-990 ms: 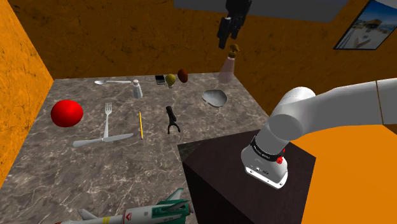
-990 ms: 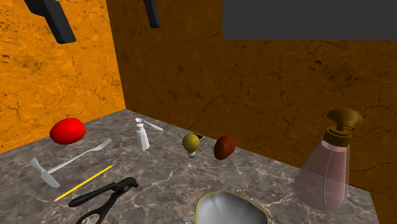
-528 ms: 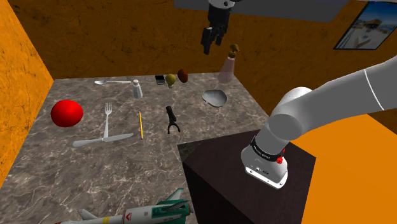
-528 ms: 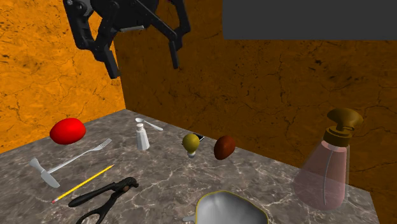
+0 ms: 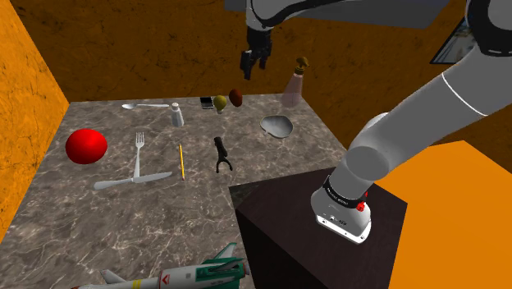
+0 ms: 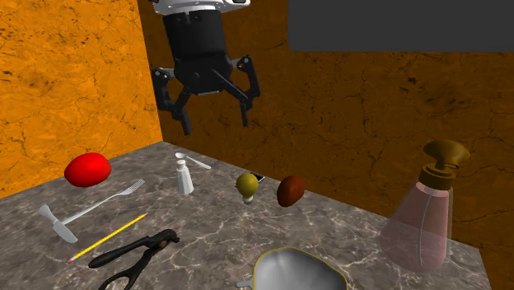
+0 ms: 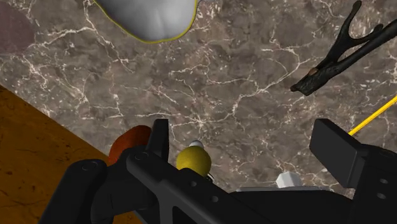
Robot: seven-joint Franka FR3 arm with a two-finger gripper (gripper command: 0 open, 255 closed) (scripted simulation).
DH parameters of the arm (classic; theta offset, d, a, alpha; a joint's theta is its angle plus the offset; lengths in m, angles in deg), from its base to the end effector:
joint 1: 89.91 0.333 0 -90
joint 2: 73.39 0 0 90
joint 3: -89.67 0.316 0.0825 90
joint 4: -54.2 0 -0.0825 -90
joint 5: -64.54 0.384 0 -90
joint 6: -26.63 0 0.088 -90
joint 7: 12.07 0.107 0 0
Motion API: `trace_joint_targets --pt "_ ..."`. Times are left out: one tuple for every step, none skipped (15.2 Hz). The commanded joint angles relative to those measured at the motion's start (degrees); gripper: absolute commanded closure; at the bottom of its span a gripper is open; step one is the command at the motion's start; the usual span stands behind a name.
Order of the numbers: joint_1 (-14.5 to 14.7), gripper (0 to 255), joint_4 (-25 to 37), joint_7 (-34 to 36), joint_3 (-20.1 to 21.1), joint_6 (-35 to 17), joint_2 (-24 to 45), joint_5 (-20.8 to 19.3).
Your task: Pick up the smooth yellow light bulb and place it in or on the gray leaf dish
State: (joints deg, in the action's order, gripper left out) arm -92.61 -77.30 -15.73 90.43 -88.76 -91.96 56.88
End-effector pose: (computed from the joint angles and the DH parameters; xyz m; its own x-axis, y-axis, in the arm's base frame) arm 0.4556 -0.0230 0.4826 0.9958 0.0861 0.0309 0.0814 -0.9883 0.1292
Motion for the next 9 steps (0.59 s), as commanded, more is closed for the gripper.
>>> trace_joint_targets --pt "-0.21 0 1.48 -0.17 -0.31 -2.75 4.4 -0.11" --pt "-0.29 0 2.45 -0.25 -0.42 -3.85 6.6 -0.13" --pt "-0.37 0 3.49 -0.33 -0.53 -4.9 8.8 -0.14" --pt "-0.44 0 4.61 -0.41 -0.63 -5.88 11.02 -0.13" --pt "-0.51 0 5.79 -0.5 -0.74 -6.79 13.24 -0.12" --pt "-0.57 0 7.05 -0.61 -0.83 -7.64 15.47 -0.09" --pt "-0.64 0 8.39 -0.72 -0.91 -8.42 17.71 -0.05" --pt "-0.72 0 9.79 -0.83 -0.97 -9.14 19.95 0.0" --pt "-0.79 0 11.27 -0.96 -1.03 -9.78 22.19 0.06"
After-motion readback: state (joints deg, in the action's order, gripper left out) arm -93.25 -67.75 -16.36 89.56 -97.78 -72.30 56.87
